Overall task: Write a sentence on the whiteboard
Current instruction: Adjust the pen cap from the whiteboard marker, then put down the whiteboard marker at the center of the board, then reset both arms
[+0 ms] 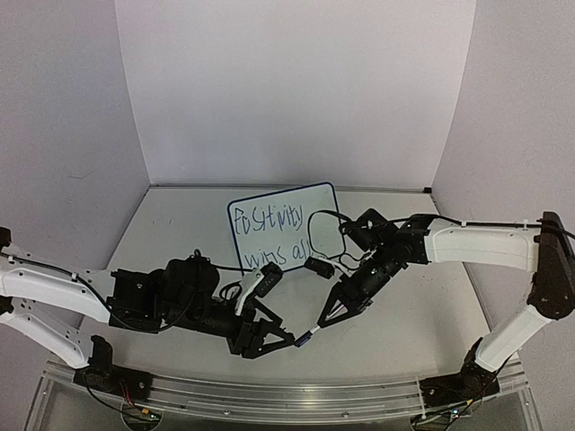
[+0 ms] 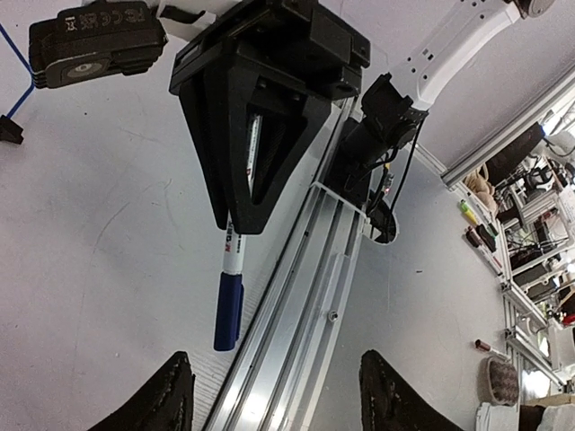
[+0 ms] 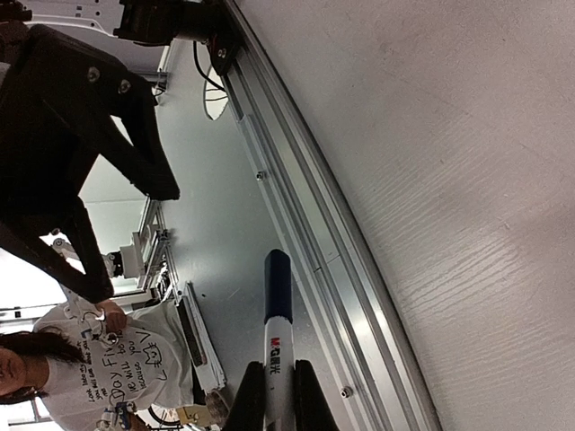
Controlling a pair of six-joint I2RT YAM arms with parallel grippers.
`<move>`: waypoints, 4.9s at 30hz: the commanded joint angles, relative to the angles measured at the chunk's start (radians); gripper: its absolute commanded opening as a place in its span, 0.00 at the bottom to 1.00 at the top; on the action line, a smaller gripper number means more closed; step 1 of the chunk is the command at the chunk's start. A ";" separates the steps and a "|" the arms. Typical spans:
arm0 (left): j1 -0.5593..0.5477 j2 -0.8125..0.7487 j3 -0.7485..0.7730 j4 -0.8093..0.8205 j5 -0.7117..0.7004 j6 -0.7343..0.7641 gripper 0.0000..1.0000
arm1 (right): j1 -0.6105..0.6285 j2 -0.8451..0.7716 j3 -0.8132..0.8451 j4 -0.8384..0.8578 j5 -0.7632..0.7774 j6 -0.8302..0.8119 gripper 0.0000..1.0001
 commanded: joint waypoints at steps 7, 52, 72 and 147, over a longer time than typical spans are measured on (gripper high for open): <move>0.071 0.076 0.034 0.076 0.218 -0.086 0.80 | 0.015 -0.035 0.044 0.009 -0.134 0.002 0.00; 0.102 0.168 0.110 0.239 0.366 -0.042 0.00 | 0.131 0.042 0.076 0.045 -0.221 -0.012 0.00; 0.149 0.114 0.123 0.277 0.352 -0.017 0.00 | 0.223 0.049 0.025 0.207 -0.225 0.103 0.00; 1.244 0.022 -0.154 -0.023 -0.056 0.093 0.84 | -0.377 -0.088 -0.207 0.392 1.007 0.218 0.95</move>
